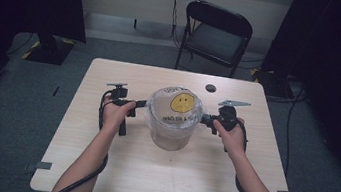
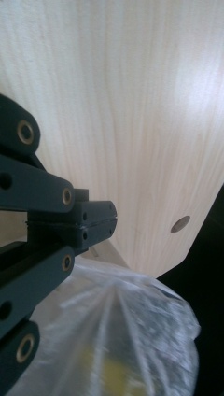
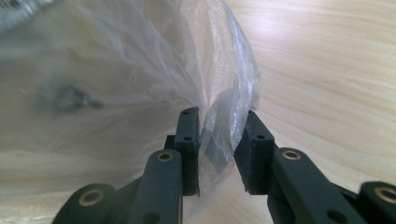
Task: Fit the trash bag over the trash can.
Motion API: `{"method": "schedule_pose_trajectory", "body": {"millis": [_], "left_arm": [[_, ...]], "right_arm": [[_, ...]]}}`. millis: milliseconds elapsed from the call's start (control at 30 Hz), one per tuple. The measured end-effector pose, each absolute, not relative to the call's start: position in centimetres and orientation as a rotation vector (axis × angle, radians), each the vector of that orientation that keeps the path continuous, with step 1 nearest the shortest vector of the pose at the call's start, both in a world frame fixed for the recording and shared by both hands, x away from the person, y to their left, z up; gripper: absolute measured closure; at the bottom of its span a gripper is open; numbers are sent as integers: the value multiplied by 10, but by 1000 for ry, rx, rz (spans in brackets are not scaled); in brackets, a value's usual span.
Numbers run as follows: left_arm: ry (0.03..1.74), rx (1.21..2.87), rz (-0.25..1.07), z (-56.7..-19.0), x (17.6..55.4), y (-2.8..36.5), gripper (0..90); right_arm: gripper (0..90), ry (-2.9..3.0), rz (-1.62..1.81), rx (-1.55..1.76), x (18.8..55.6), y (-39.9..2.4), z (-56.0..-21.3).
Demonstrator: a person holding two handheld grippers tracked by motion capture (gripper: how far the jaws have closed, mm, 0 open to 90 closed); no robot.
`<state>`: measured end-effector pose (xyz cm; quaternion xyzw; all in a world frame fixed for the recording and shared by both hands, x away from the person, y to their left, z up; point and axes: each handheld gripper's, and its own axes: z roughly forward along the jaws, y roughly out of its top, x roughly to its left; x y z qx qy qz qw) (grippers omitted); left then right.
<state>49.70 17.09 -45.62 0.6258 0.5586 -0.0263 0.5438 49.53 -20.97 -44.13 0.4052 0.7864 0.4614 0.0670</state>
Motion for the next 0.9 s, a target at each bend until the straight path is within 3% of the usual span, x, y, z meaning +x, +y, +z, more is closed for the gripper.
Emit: {"method": "schedule_pose_trajectory", "body": {"millis": [233,300,433,567,667,800,900], "left_arm": [[1314,1410,-23,-444,478,192,899],[1299,1421,23,-439,471,197,721],[1275,1496,20,-440,459,198,524],[1253,1470,-62,-454,461,191,407],[1232,1411,-168,-461,465,185,553],[1185,1423,-220,-461,467,181,869],[1181,1459,-227,-460,468,177,900]], "right_arm": [[611,2341,1388,1229,487,-211,-437],[601,2331,1374,1213,485,-213,-431],[568,2313,1352,1194,479,-214,-422],[541,2305,1339,1187,477,-212,-420],[548,2313,1333,1182,477,-210,-421],[557,2329,1330,1173,478,-208,-424],[527,2341,1324,1166,478,-209,-429]]}}
